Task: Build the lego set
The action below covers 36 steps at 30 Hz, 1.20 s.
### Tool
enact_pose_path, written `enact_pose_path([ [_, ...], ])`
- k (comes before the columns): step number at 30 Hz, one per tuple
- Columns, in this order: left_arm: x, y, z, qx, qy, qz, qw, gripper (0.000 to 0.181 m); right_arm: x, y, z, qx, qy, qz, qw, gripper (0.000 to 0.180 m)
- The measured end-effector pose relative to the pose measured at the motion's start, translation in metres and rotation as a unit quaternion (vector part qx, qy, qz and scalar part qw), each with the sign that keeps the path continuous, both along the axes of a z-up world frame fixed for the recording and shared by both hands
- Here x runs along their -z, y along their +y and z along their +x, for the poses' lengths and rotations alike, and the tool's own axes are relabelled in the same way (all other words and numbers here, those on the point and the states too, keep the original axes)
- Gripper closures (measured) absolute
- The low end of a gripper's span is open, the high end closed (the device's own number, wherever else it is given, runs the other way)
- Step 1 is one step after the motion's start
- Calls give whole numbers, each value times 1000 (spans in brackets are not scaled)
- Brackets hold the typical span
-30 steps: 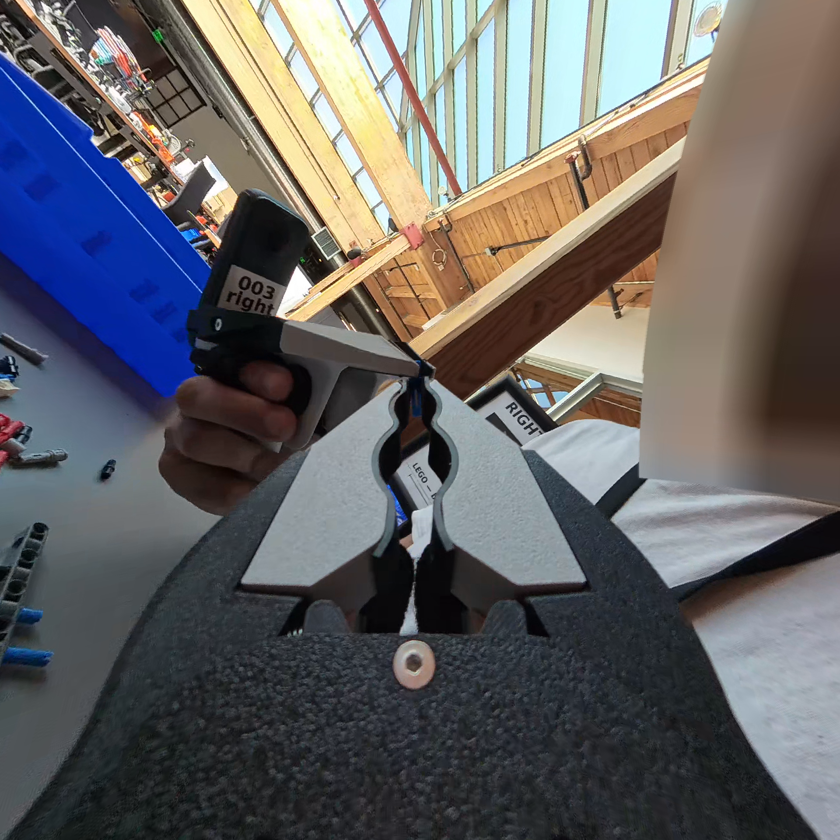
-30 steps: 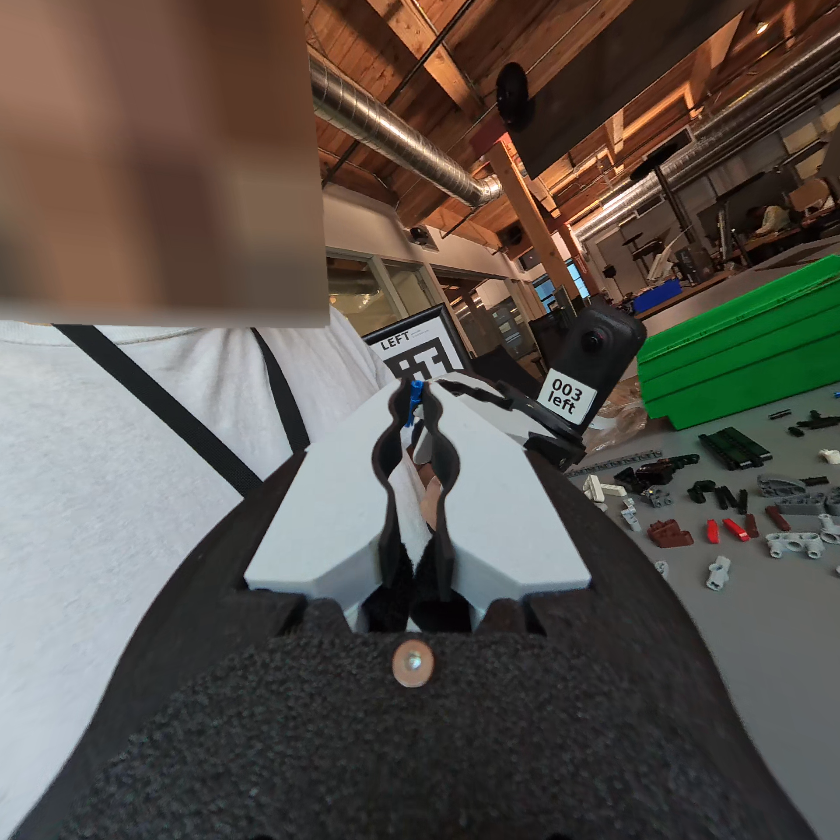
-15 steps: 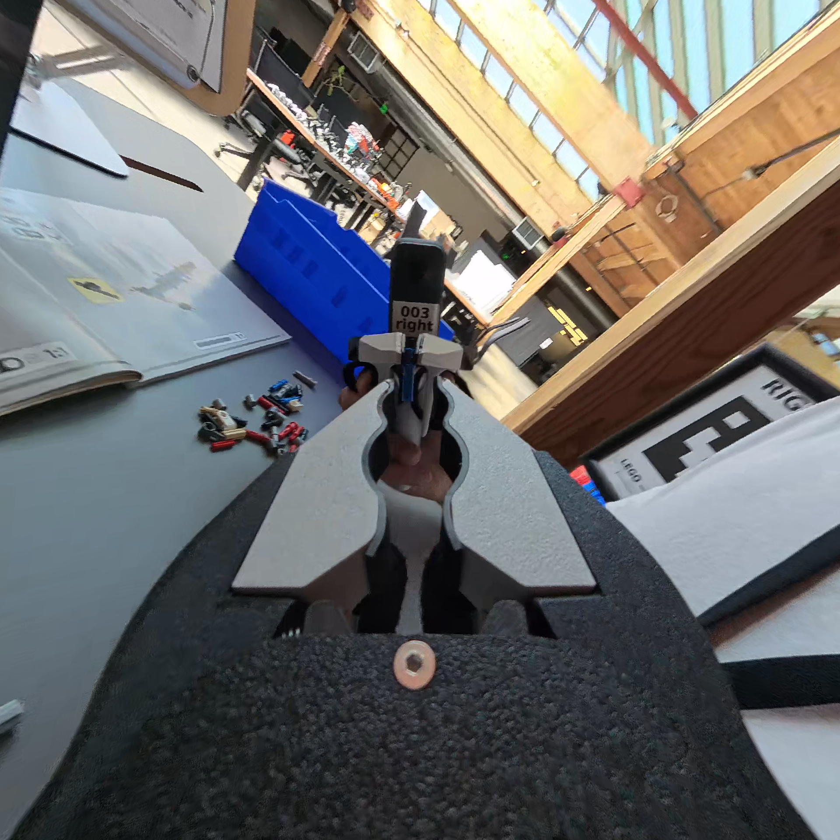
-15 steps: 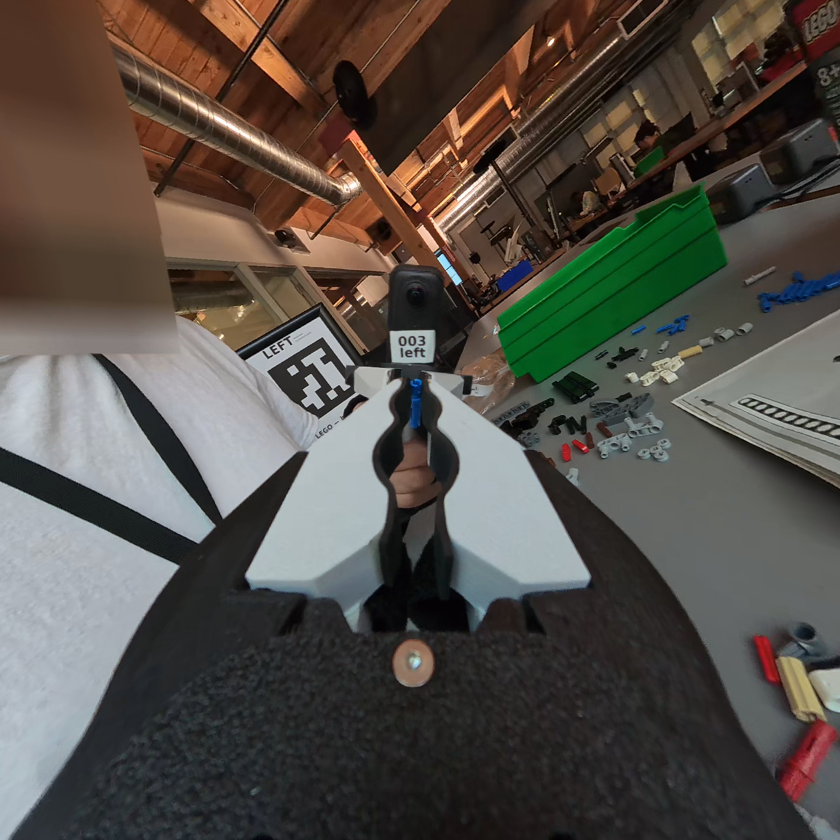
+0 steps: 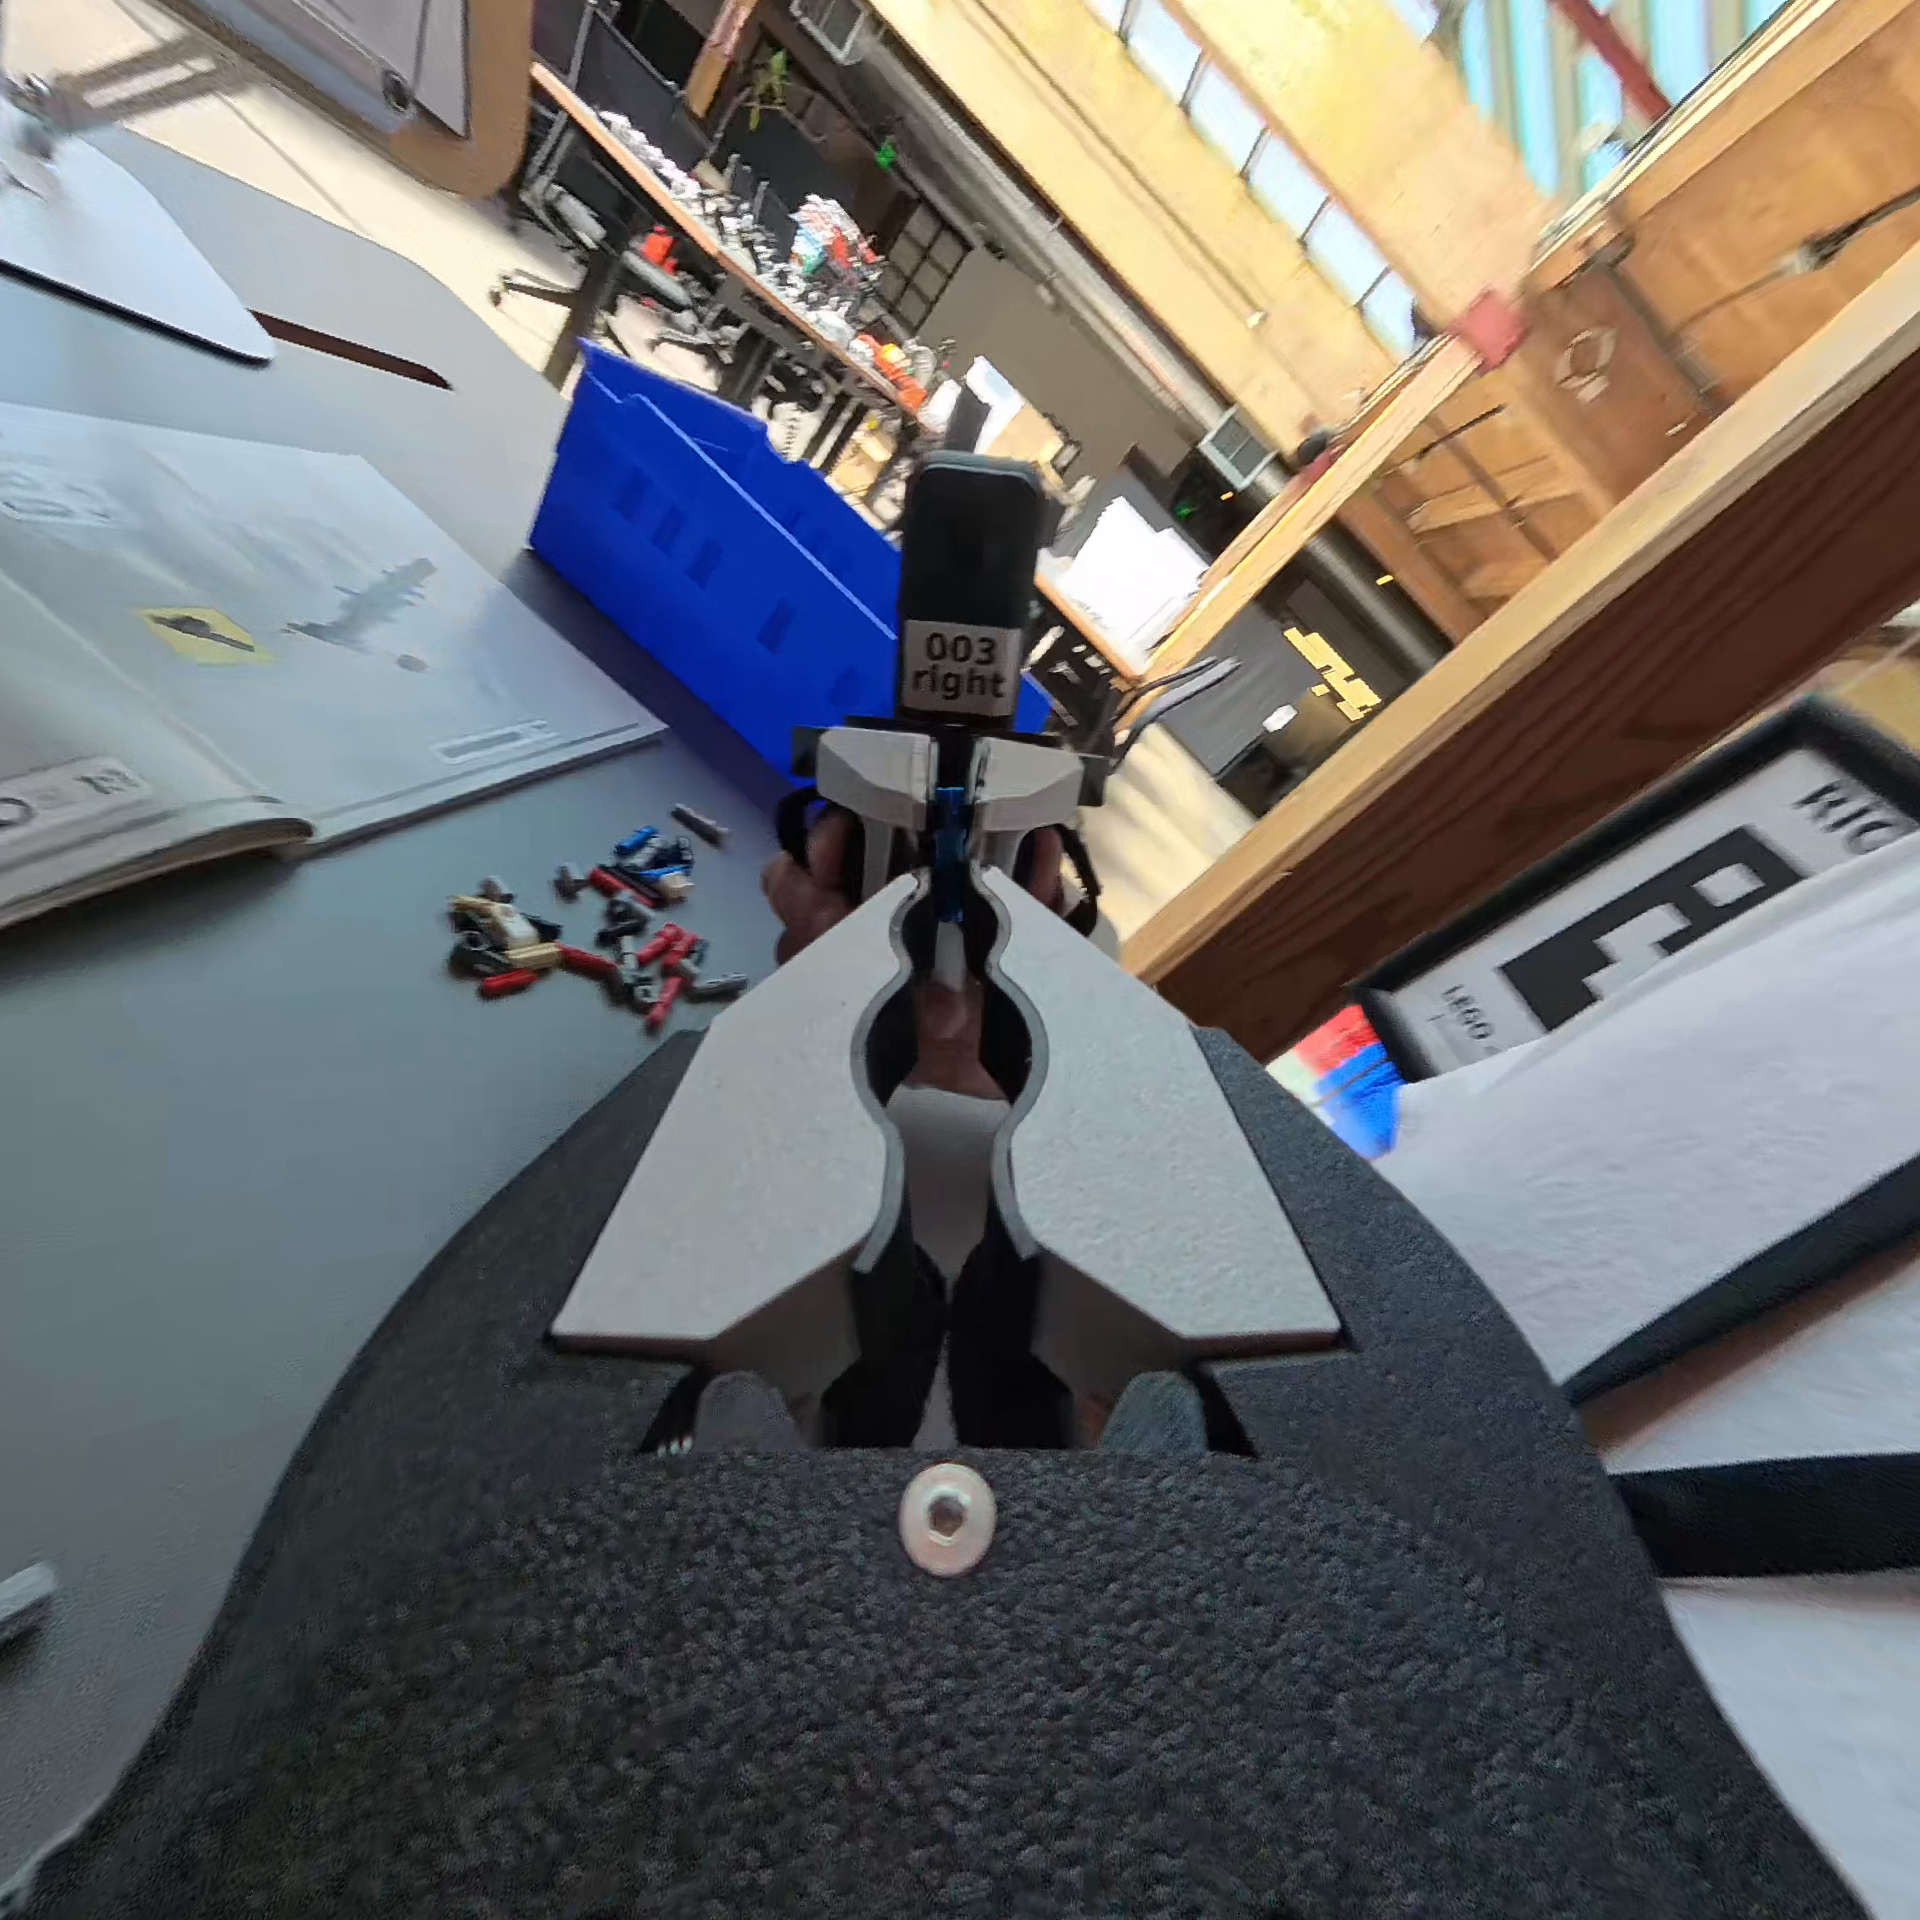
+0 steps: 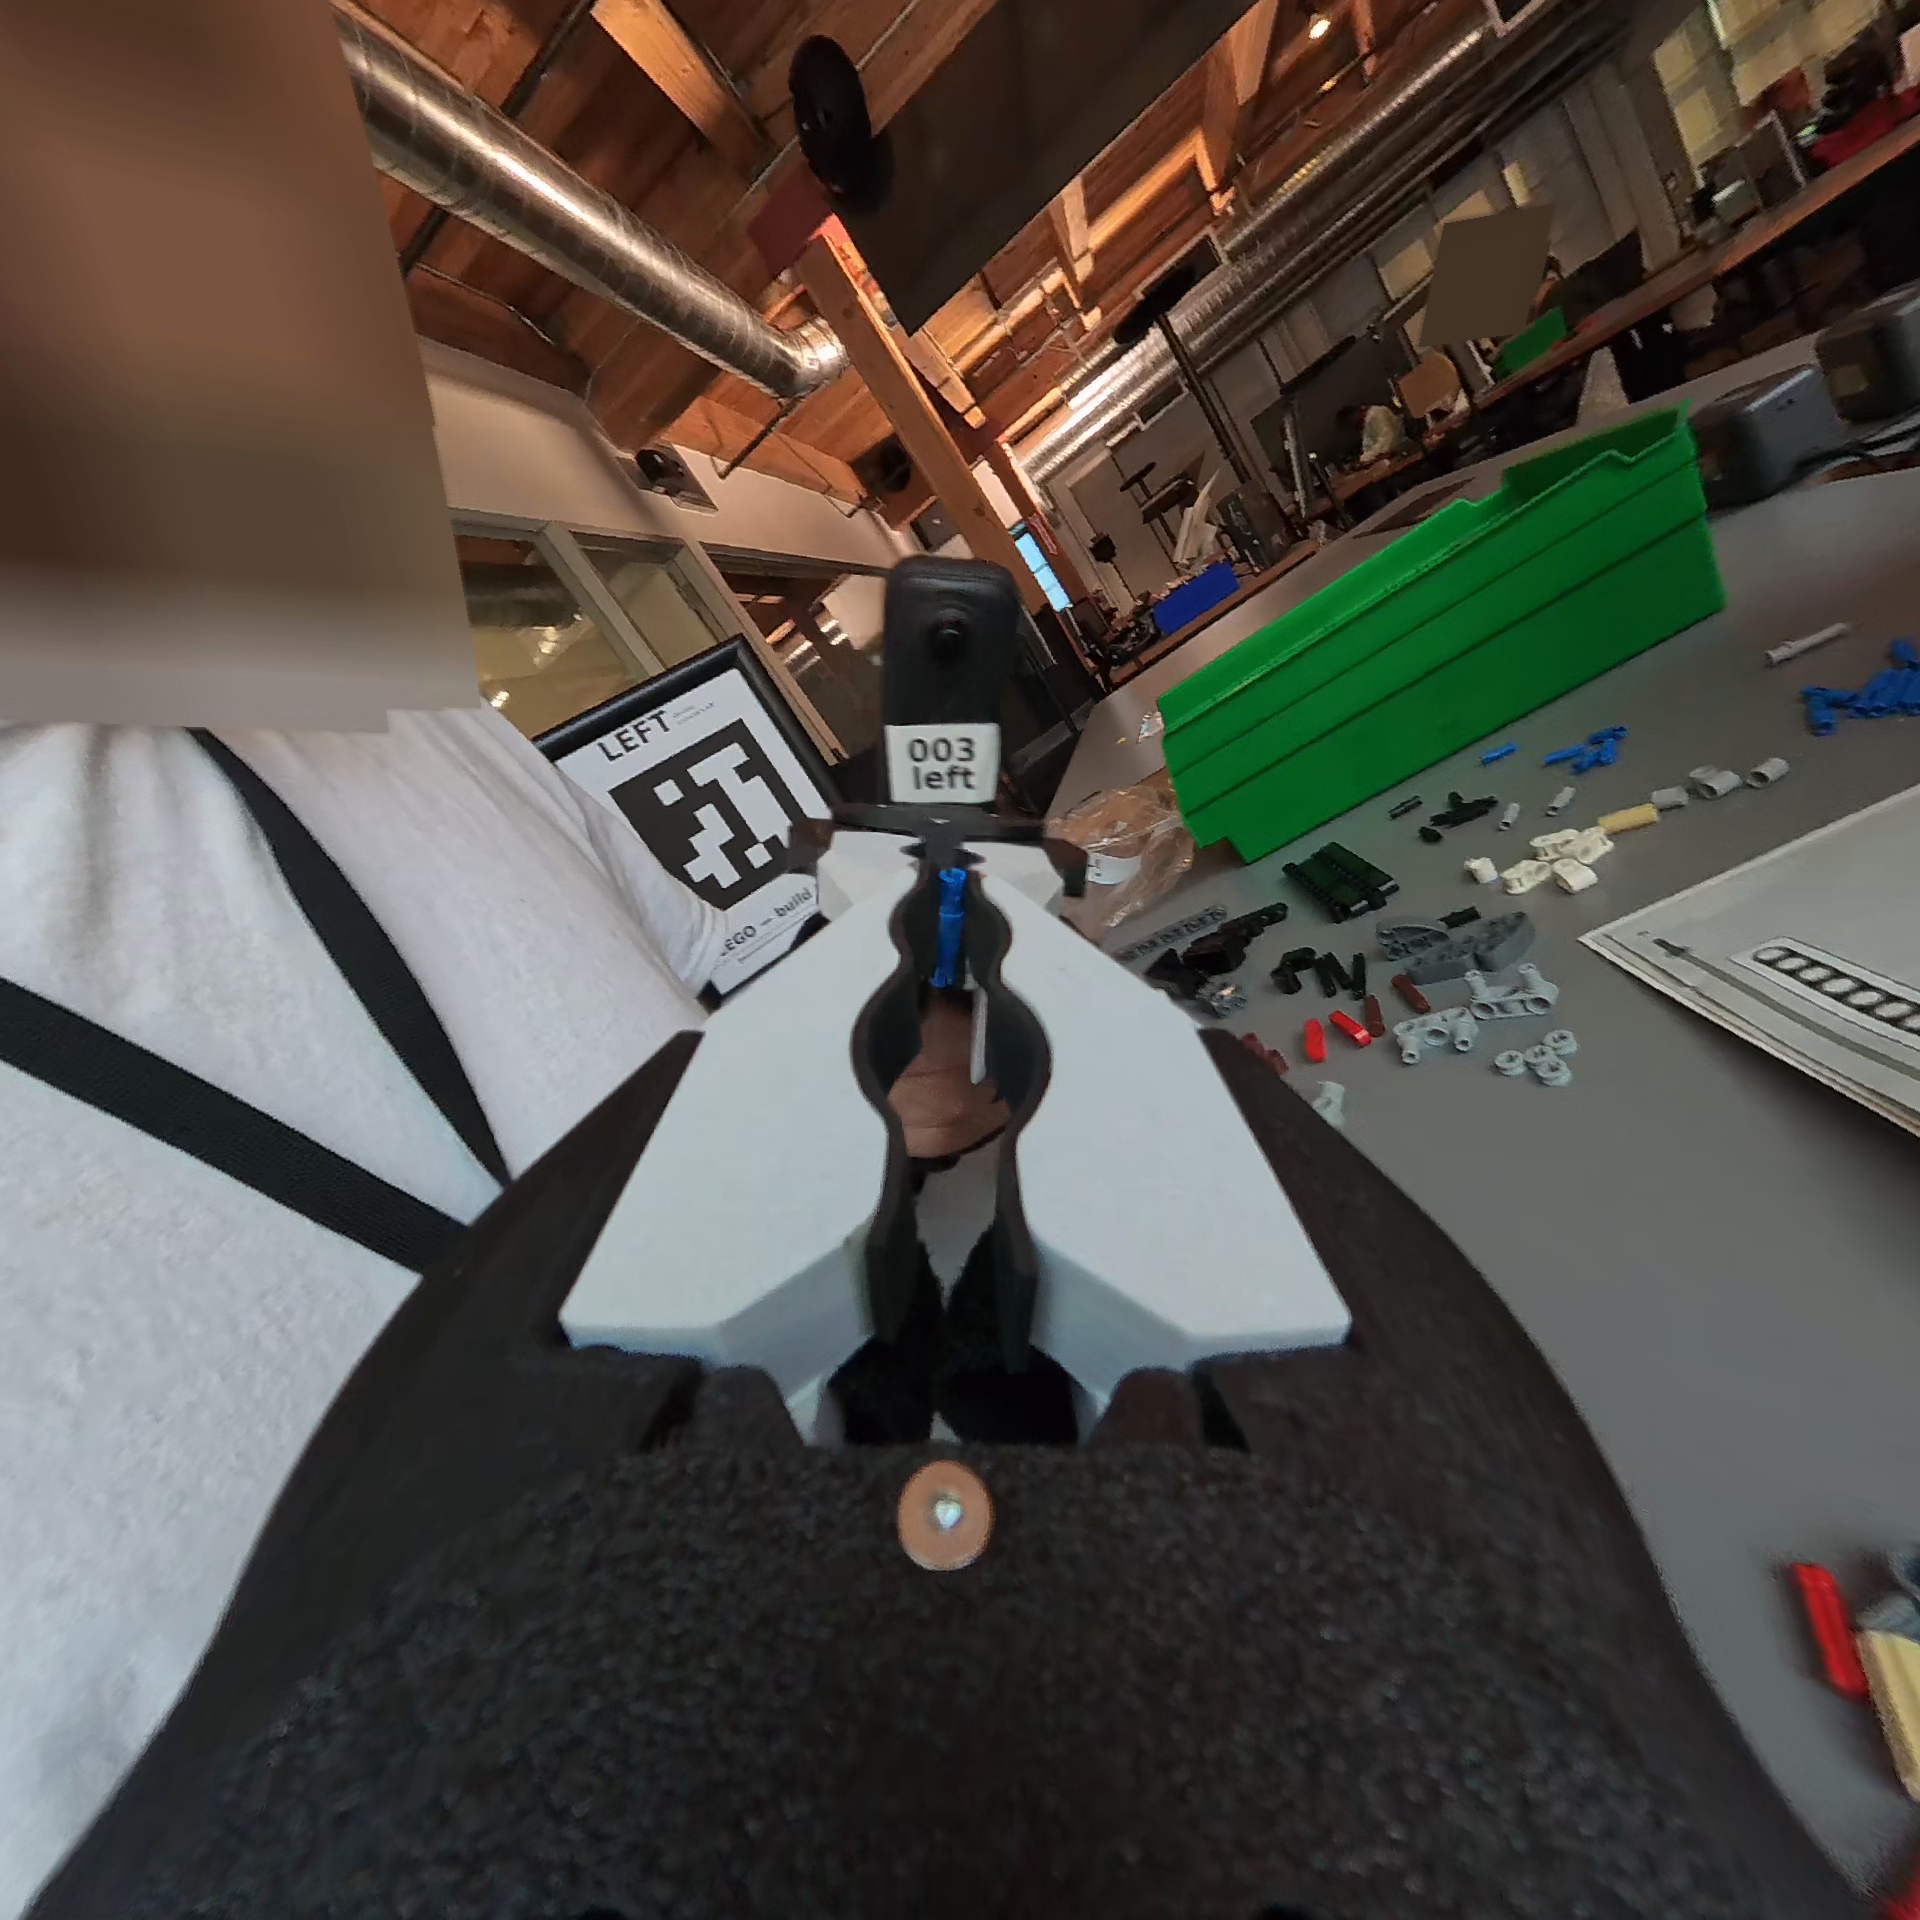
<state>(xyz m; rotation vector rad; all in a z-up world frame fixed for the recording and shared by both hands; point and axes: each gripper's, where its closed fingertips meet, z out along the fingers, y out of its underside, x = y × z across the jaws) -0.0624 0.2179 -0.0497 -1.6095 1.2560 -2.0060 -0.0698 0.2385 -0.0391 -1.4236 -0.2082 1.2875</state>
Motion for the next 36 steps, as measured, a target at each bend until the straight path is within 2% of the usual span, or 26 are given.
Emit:
enact_pose_path([
  [3, -9, -8, -7, 41, -29, -77, 996, 178, -8, -8, -7, -35, 20, 27, 999, 176],
  [9, -16, -10, -12, 69, -56, -118, 989, 179, -13, -10, -12, -37, 19, 54, 998, 176],
  [11, -12, -6, -9, 50, -54, -93, 993, 178, -12, -7, -10, -28, 12, 43, 999, 176],
  [14, 5, 3, -6, 10, -22, 15, 1000, 178, 4, -2, -3, -4, -27, 2, 1000, 177],
  [17, 16, 18, -14, -31, -2, 116, 993, 163, 21, -4, 12, 27, -60, -36, 997, 177],
  [21, 23, 31, -37, -37, 20, 189, 981, 159, 39, -28, 25, 45, -72, -82, 993, 177],
  [26, 27, 44, -46, -44, 51, 177, 982, 157, 62, -54, 19, 61, -64, -134, 987, 177],
  [30, 29, 45, -37, -33, 52, 141, 988, 156, 55, -57, 25, 89, -39, -112, 989, 177],
  [36, 45, 43, -32, -19, 83, 169, 982, 153, 57, -55, 40, 105, -20, -121, 987, 177],
])
